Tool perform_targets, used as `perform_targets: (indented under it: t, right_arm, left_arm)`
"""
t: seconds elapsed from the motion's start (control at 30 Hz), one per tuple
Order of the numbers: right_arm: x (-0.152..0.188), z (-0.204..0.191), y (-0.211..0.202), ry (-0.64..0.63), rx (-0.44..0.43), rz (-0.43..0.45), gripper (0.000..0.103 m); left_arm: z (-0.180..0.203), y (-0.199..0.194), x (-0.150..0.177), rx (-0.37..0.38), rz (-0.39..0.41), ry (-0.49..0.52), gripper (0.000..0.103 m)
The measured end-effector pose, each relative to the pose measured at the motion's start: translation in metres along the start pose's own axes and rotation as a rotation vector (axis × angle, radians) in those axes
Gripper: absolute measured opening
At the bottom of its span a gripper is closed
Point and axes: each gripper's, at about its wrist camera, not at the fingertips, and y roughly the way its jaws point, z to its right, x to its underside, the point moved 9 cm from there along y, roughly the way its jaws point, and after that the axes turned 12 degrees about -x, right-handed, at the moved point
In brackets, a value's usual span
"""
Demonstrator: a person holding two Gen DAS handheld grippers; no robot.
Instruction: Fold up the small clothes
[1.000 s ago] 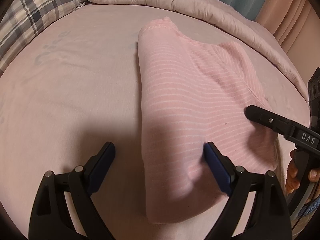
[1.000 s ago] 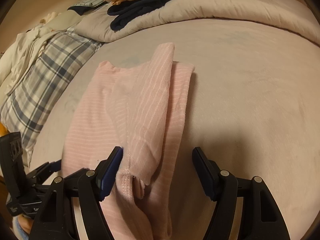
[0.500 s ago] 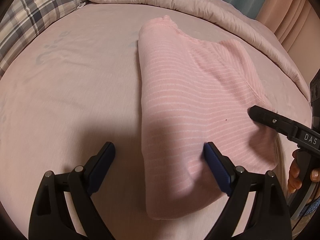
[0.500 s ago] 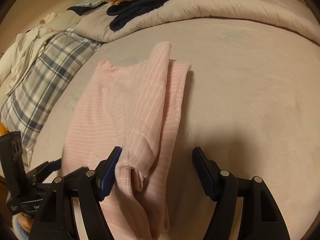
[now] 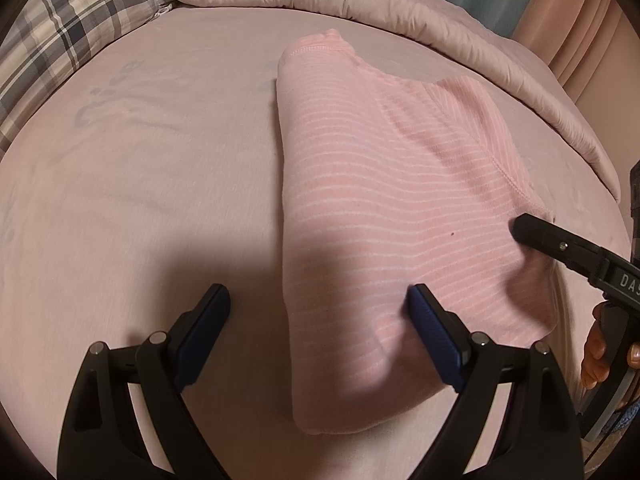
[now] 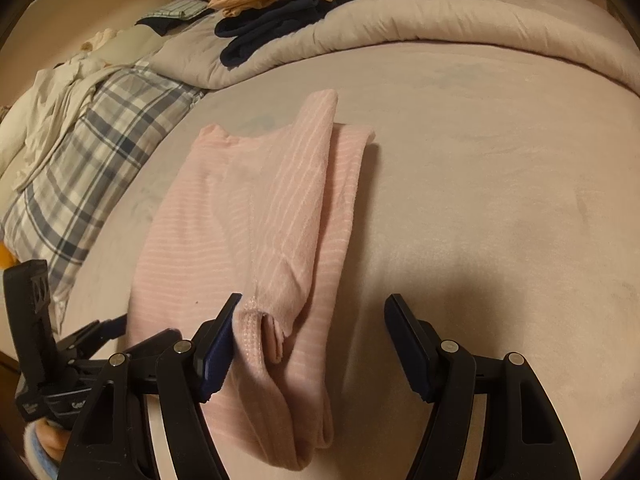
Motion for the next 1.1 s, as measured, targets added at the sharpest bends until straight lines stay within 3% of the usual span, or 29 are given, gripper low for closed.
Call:
perform_targets:
  t: [0.2, 0.4, 1.1]
  right_arm:
    - [0.001, -0.007, -0.004, -0.050, -0.008, 0.011, 0.070]
    - [0.011, 0.000, 0.003, -0.040, 0.004, -0.027, 0.070]
    - [0.019, 0.006, -0.012, -0.029, 0.045, -0.012, 0.070]
  left_arm:
    - [0.000, -0.001, 0.000, -0.008, 0.000, 0.001, 0.092]
    - [0.001, -0.001, 0.001, -0.014, 0.004, 0.003, 0.092]
    - [-0.002, -0.014, 0.020, -0.034, -0.013, 0.000, 0.092]
